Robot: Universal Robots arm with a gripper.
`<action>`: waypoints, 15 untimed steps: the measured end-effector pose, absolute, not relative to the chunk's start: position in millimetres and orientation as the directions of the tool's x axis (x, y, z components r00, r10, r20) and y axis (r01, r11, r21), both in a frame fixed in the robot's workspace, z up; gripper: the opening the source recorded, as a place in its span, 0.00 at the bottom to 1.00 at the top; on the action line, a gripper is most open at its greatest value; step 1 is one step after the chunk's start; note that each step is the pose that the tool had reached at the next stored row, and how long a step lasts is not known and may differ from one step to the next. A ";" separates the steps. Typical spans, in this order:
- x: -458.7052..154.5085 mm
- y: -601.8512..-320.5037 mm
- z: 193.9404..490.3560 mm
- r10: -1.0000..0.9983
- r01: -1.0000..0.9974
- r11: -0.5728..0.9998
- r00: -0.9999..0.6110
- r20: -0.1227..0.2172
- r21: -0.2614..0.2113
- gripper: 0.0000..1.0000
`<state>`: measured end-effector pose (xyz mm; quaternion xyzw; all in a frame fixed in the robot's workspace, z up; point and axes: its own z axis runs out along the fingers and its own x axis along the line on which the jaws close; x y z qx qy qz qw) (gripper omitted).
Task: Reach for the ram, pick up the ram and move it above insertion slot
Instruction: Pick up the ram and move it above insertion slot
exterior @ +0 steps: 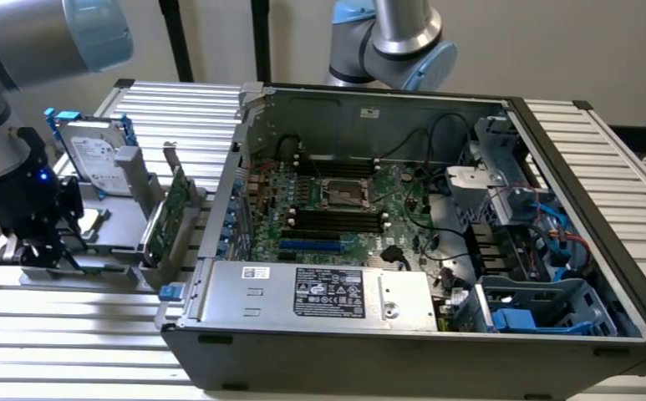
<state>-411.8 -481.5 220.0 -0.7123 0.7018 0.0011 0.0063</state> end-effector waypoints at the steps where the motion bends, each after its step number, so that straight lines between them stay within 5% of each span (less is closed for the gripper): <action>1: -411.9 -481.5 218.9 -1.000 -1.000 -0.017 0.017 -0.011 -0.007 0.36; 15: -411.2 -481.8 205.2 -0.999 -0.999 -0.039 0.040 -0.016 -0.001 0.36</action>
